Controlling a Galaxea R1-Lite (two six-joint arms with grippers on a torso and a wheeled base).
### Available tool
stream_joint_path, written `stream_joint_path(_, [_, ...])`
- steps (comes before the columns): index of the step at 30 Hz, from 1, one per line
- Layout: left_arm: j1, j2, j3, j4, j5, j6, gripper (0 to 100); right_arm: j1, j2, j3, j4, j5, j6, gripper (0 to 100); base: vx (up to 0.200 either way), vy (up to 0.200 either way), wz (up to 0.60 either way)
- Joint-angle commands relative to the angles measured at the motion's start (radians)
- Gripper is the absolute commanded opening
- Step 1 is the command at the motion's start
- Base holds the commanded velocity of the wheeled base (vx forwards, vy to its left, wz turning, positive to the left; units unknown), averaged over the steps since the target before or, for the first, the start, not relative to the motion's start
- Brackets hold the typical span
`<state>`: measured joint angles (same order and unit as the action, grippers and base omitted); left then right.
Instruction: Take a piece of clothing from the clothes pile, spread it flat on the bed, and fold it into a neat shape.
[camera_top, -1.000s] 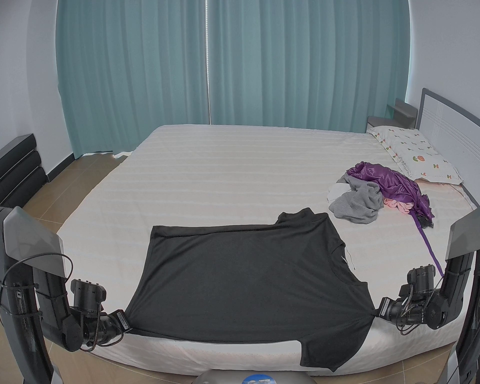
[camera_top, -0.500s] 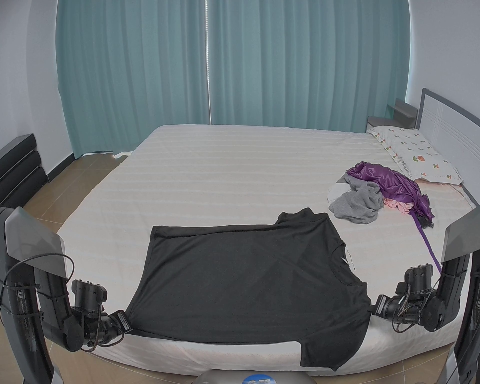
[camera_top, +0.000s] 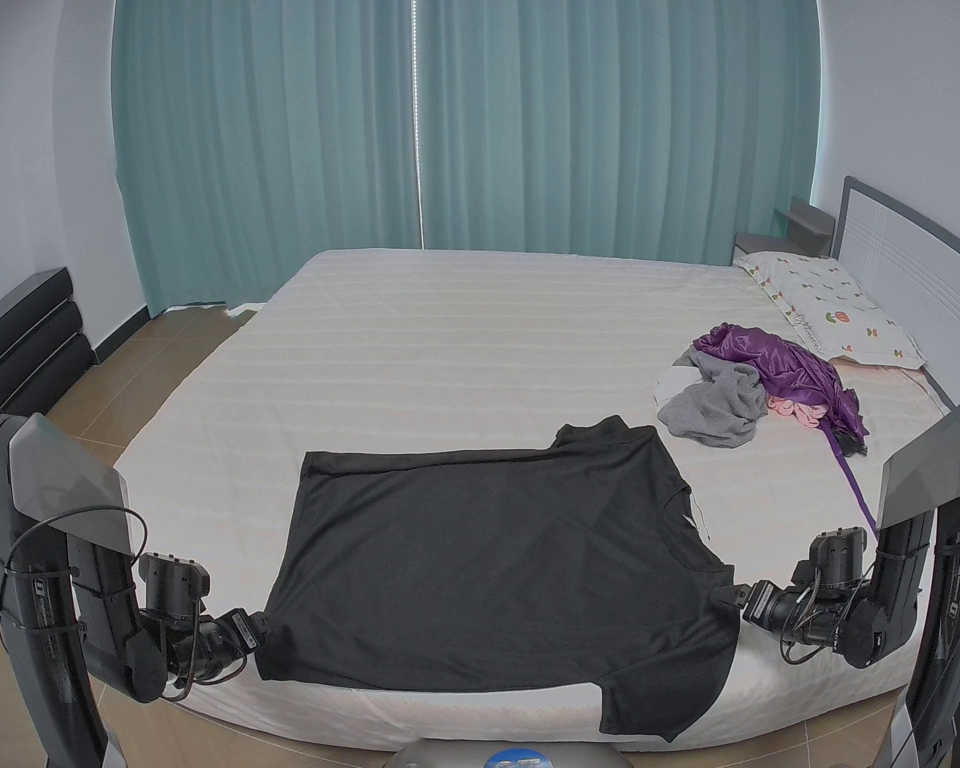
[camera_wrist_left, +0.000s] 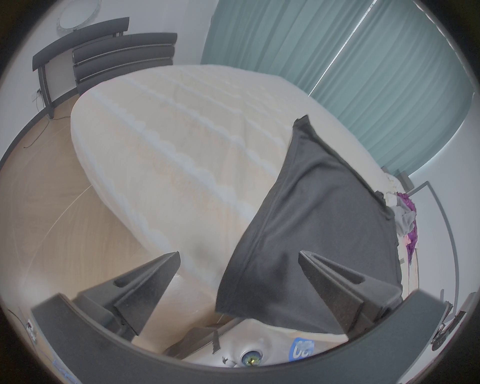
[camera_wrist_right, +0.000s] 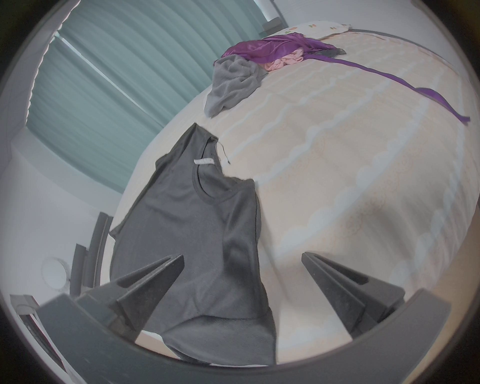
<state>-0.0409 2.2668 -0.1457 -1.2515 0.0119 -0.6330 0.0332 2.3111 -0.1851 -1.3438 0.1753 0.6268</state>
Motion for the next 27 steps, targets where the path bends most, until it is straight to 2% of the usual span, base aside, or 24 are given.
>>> stream_joint_path(1, [0.004,-0.004,0.008,-0.051,0.000,-0.001,100,-0.004,-0.022,0.010,-0.028,0.001,0.039,100,0.000,0.000,0.00])
stream_joint_path(7, [0.004,-0.004,0.005,-0.092,0.013,-0.017,100,0.001,-0.033,0.035,-0.035,0.001,0.080,100,0.000,0.000,0.00])
stream_joint_path(9, [0.006,-0.010,-0.003,-0.092,0.019,-0.057,100,0.001,-0.033,0.039,-0.035,0.001,0.093,100,0.000,0.000,0.00])
stream_joint_path(12, [0.006,-0.012,-0.003,-0.092,0.020,-0.067,100,0.004,-0.030,0.047,-0.035,0.003,0.096,100,0.000,0.000,0.00])
stream_joint_path(18, [0.004,-0.010,-0.002,-0.092,0.020,-0.067,100,0.010,-0.030,0.052,-0.035,0.003,0.106,100,0.200,0.000,0.00])
stream_joint_path(27, [0.003,-0.007,0.005,-0.120,0.019,-0.068,100,0.010,-0.019,0.052,-0.035,0.003,0.108,100,0.000,0.000,0.00])
